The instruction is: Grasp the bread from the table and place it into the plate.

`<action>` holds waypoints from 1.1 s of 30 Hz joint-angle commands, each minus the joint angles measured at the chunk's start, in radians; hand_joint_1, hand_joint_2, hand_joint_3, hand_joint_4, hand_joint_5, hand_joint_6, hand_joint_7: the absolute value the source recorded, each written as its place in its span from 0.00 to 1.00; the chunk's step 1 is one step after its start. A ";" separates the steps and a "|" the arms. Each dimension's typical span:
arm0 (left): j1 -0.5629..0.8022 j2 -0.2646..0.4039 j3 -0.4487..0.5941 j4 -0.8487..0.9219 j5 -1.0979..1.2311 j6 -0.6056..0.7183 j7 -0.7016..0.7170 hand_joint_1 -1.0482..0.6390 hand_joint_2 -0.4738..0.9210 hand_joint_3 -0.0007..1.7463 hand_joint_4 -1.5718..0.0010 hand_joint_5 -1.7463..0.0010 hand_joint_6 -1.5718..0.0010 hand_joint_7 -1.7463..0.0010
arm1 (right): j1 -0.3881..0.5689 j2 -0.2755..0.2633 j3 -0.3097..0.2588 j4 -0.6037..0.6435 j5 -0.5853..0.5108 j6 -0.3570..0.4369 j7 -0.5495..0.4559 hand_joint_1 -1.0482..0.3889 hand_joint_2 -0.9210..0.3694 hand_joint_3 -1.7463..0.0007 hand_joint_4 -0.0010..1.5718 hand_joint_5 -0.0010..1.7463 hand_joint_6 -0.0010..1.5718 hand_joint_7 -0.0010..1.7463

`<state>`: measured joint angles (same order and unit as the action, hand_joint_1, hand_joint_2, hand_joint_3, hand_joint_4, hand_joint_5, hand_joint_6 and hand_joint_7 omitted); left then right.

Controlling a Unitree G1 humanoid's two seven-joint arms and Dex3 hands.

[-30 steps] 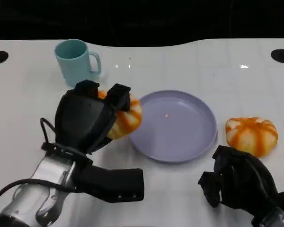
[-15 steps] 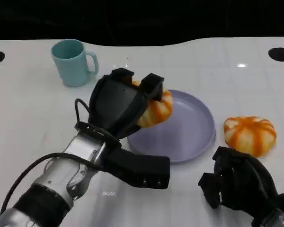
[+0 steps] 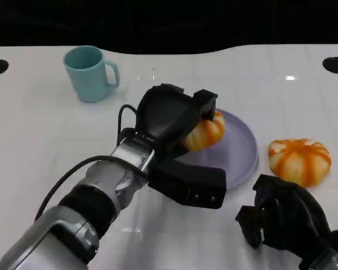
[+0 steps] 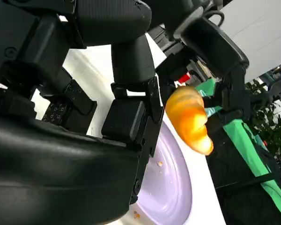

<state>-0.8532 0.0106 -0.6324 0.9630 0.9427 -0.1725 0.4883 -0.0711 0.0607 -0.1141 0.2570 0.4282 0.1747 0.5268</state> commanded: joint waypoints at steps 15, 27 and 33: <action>-0.061 0.031 -0.104 -0.065 0.028 0.123 -0.351 0.01 1.00 0.13 0.83 0.60 0.99 0.73 | -0.011 -0.013 -0.005 0.014 0.003 -0.012 0.009 0.00 0.68 0.16 0.90 0.86 0.94 0.64; -0.013 0.112 -0.062 -0.315 -0.028 0.155 -0.650 0.00 1.00 0.18 0.96 0.56 1.00 0.75 | -0.011 -0.012 -0.007 0.014 0.004 -0.011 0.007 0.00 0.68 0.15 0.90 0.86 0.94 0.64; 0.051 0.179 -0.037 -0.471 -0.028 0.166 -0.671 0.00 1.00 0.14 0.93 0.55 1.00 0.72 | -0.015 -0.013 -0.010 0.021 0.009 -0.011 0.014 0.00 0.68 0.15 0.90 0.87 0.94 0.64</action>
<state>-0.8359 0.1461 -0.6847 0.5541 0.9158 -0.0178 -0.1629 -0.0793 0.0604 -0.1164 0.2728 0.4275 0.1719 0.5368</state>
